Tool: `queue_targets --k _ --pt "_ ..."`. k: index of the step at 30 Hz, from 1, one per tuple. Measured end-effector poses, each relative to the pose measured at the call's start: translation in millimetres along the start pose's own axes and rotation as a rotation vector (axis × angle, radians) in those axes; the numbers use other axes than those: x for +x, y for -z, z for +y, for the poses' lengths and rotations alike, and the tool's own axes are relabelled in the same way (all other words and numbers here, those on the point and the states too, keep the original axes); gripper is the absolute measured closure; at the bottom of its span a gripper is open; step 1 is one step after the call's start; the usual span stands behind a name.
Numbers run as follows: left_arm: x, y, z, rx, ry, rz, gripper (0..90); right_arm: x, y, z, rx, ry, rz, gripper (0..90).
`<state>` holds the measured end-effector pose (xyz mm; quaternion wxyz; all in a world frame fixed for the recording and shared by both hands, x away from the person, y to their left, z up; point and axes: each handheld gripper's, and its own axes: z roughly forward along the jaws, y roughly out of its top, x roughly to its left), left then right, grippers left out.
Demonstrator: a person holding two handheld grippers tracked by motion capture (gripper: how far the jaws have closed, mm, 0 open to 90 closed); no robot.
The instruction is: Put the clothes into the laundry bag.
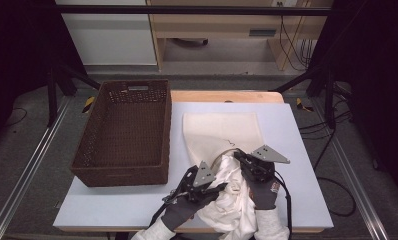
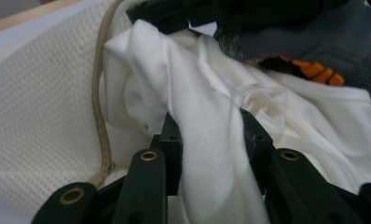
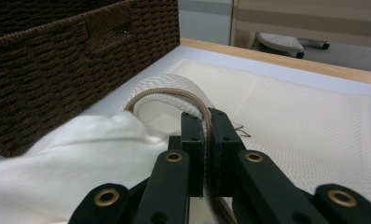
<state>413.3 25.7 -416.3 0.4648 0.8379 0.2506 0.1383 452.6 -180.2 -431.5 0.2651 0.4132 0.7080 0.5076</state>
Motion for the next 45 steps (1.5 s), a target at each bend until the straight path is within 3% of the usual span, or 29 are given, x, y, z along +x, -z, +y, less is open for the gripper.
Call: queue_targets --k 1,3,7,9,15,17,19,21,25,26,28,29,33,36,39,45 --pt "0.2 -4.9 6.2 0.004 -0.011 0.009 66.7 0.0 0.7 0.0 -0.007 0.001 -0.004 86.5" --pt "3.3 -20.4 14.9 0.03 -0.061 0.086 64.9 0.2 2.7 0.9 -0.023 -0.002 -0.019 86.6" --pt "19.6 -44.8 12.7 0.105 -0.075 0.171 61.7 -1.7 8.7 4.1 -0.055 -0.013 -0.013 86.6" --pt "27.9 -50.1 8.4 0.132 -0.089 0.193 60.0 -1.8 12.2 6.7 -0.063 -0.008 -0.011 86.6" --pt "41.1 -45.5 -3.2 0.098 0.002 0.135 47.9 2.2 3.6 3.8 -0.014 0.019 -0.004 86.5" --pt "41.7 -36.7 -4.4 0.084 0.033 0.095 38.5 2.5 2.5 3.3 -0.008 0.022 -0.001 86.4" --pt "39.1 -23.5 -4.3 0.058 0.048 0.082 30.4 2.3 2.8 3.3 -0.006 0.024 -0.001 86.4" --pt "35.5 -8.4 -3.0 0.039 0.043 0.068 21.9 1.1 4.0 3.6 -0.013 0.021 -0.005 86.4" --pt "25.3 17.9 -7.0 0.003 0.044 0.021 16.3 -0.9 6.2 4.2 -0.018 0.01 -0.01 86.5" --pt "21.1 20.4 -11.1 0.012 0.044 0.003 16.2 -0.8 6.0 4.1 -0.017 0.01 -0.011 86.4" --pt "18.9 20.3 -14.3 0.02 0.042 0.001 14.9 -0.4 5.5 3.6 -0.012 0.016 -0.01 86.4" --pt "14.4 16.5 -23.1 0.037 0.04 0.003 14.8 0.3 5.0 3.4 -0.011 0.014 -0.012 86.5" --pt "14.2 -1.3 -35.9 0.078 0.088 -0.041 19.9 1.5 2.8 2.5 -0.007 0.015 -0.01 86.5" --pt "13.1 -5.3 -36.9 0.078 0.088 -0.026 36.7 1.7 1.3 1.7 -0.002 0.016 -0.008 86.5" --pt "8.5 -4.1 -32.9 0.062 0.064 0.021 58.9 1.3 0.6 1.1 -0.002 0.011 -0.007 86.5" --pt "-12.2 1.2 -13.2 -0.007 -0.026 0.038 69.8 2.0 -1.3 0.0 0.001 0.008 0.0 86.5"
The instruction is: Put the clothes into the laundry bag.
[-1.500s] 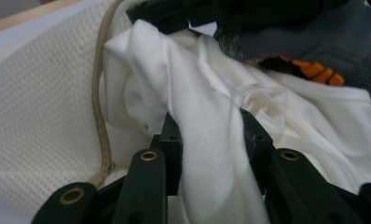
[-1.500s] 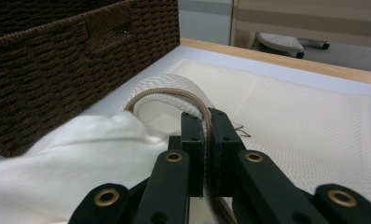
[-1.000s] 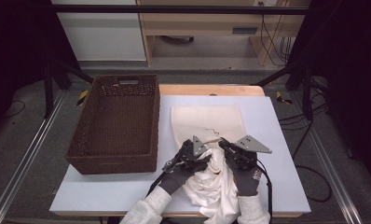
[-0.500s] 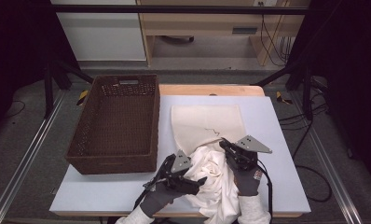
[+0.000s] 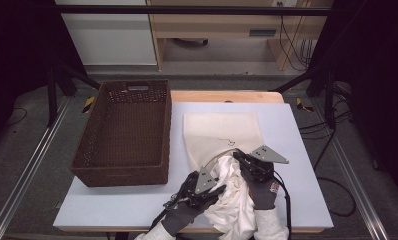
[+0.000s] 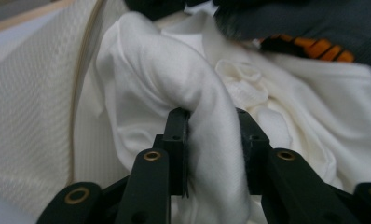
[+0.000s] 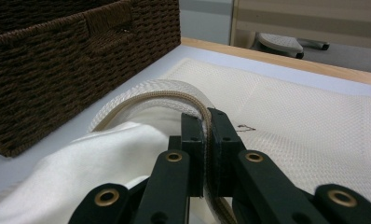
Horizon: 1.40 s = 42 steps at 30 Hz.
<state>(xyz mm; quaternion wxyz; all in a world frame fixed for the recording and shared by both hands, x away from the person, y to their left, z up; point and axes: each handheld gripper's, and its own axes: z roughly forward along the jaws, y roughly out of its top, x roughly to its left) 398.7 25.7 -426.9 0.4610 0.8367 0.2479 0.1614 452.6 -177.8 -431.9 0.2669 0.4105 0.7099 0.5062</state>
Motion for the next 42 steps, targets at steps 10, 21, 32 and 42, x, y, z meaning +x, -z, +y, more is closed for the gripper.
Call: queue_targets --k 10,21,32,42 --pt "11.8 -33.7 31.5 0.029 -0.05 0.081 70.5 -3.0 5.7 2.2 -0.029 -0.021 -0.005 86.6" --pt "47.1 -53.9 13.6 0.081 -0.001 0.117 55.7 0.7 2.6 1.4 -0.01 0.0 -0.001 86.5" --pt "37.2 8.2 -5.6 0.028 0.052 0.058 21.4 -0.4 5.2 1.7 -0.01 -0.004 -0.001 86.3" --pt "25.6 -5.4 -16.7 0.007 0.069 0.051 69.3 -0.8 4.3 2.0 -0.009 -0.005 0.015 86.3"
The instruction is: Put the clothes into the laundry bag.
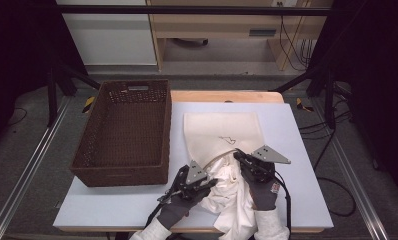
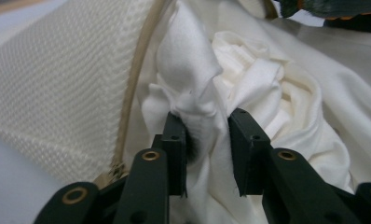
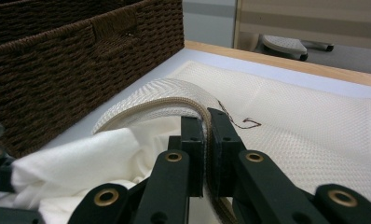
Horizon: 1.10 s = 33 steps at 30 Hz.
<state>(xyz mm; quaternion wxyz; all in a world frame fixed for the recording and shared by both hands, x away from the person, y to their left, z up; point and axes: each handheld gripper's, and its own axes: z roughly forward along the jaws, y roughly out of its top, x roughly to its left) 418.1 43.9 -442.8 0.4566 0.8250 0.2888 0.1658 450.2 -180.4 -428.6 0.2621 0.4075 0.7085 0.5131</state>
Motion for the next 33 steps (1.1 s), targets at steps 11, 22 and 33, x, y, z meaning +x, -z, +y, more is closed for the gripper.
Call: queue_targets --k 11,22,33 --pt "-4.2 -49.9 35.9 0.083 -0.105 0.12 61.7 -0.1 2.6 1.1 -0.028 -0.012 0.003 86.4" --pt "19.0 -35.8 27.6 0.03 0.029 0.026 39.5 2.6 -1.5 0.1 0.008 0.007 0.015 86.0" --pt "0.5 4.7 0.4 0.084 -0.03 -0.022 21.6 -0.1 0.9 0.7 0.003 0.003 0.003 86.0"
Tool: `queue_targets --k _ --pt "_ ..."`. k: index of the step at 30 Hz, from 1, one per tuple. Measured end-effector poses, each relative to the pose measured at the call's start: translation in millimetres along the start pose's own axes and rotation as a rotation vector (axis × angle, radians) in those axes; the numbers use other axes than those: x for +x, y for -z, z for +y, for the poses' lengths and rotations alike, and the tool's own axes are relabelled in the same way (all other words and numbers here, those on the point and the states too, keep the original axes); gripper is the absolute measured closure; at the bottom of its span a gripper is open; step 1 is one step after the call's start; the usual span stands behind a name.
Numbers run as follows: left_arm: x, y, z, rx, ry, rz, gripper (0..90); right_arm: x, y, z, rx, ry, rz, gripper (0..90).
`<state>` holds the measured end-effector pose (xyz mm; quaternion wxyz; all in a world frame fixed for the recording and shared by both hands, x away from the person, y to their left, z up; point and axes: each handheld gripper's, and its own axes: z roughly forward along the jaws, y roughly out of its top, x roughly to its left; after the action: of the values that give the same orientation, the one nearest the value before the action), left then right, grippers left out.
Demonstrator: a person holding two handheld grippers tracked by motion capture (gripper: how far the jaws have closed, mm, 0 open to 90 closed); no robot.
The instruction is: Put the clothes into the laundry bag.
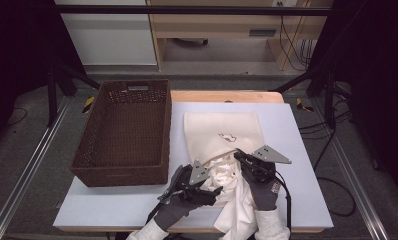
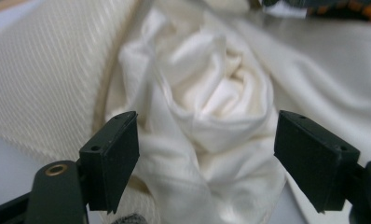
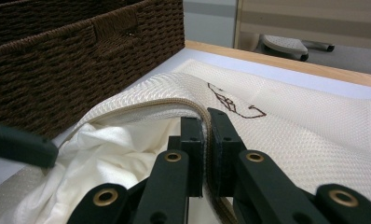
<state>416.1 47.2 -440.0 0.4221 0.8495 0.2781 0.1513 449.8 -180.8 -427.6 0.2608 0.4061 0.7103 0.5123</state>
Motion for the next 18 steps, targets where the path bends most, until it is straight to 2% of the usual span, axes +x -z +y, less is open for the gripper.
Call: queue_targets --k 1,3,6,8,10,13,16,18 --pt "-0.2 -5.6 -4.0 0.02 -0.001 0.001 22.8 0.0 -0.7 -0.2 0.002 0.0 0.002 86.0" --pt "-0.3 -19.4 -9.7 0.051 0.015 -0.03 29.0 0.7 -2.3 -0.7 0.007 0.001 0.004 86.0" --pt "-4.2 -30.6 -8.8 0.04 0.036 -0.023 47.2 0.7 -3.2 -1.3 0.01 0.001 0.006 86.0" --pt "-8.4 -32.4 -2.5 0.045 0.014 -0.006 60.7 -0.8 -2.8 -1.7 0.007 -0.005 0.006 86.1" --pt "-11.4 -32.1 5.2 0.043 -0.004 -0.001 68.9 -1.5 -3.0 -1.8 0.009 -0.011 0.008 86.0" --pt "-15.3 -29.2 16.0 -0.001 -0.018 0.004 74.0 -1.5 -2.9 -2.0 0.01 -0.006 0.009 86.1" --pt "-17.2 -30.9 22.7 -0.004 -0.024 0.005 74.7 -1.9 -1.7 -1.5 0.006 -0.015 0.006 86.1" --pt "-16.8 -37.7 32.0 0.005 -0.031 0.026 74.6 -2.0 -1.2 -1.2 0.002 -0.017 0.006 86.1"
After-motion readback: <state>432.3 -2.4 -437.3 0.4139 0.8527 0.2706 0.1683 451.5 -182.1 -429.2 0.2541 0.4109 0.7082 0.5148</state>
